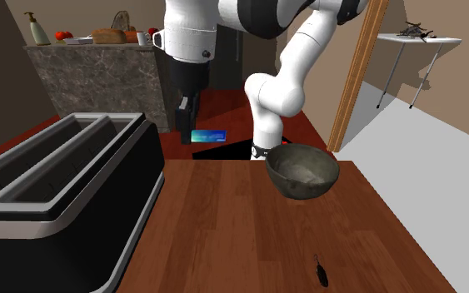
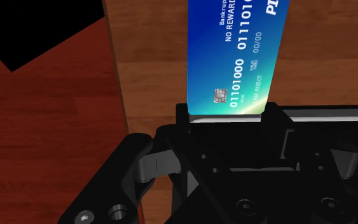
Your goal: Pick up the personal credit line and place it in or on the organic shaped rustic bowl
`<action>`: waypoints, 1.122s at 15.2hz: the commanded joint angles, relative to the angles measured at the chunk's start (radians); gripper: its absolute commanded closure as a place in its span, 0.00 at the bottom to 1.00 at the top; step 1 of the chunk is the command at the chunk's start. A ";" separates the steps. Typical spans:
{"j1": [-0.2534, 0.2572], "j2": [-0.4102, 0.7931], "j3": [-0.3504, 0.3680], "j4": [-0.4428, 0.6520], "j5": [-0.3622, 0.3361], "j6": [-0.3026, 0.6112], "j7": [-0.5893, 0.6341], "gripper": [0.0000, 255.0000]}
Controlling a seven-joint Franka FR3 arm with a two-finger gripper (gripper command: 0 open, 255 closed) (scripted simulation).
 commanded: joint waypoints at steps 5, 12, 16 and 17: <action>0.029 -0.060 0.012 0.022 0.021 -0.082 0.029 1.00; 0.145 -0.224 0.098 -0.013 0.119 -0.210 0.159 1.00; 0.208 -0.291 0.156 -0.005 0.179 -0.282 0.245 1.00; 0.223 -0.305 0.172 0.001 0.195 -0.299 0.267 1.00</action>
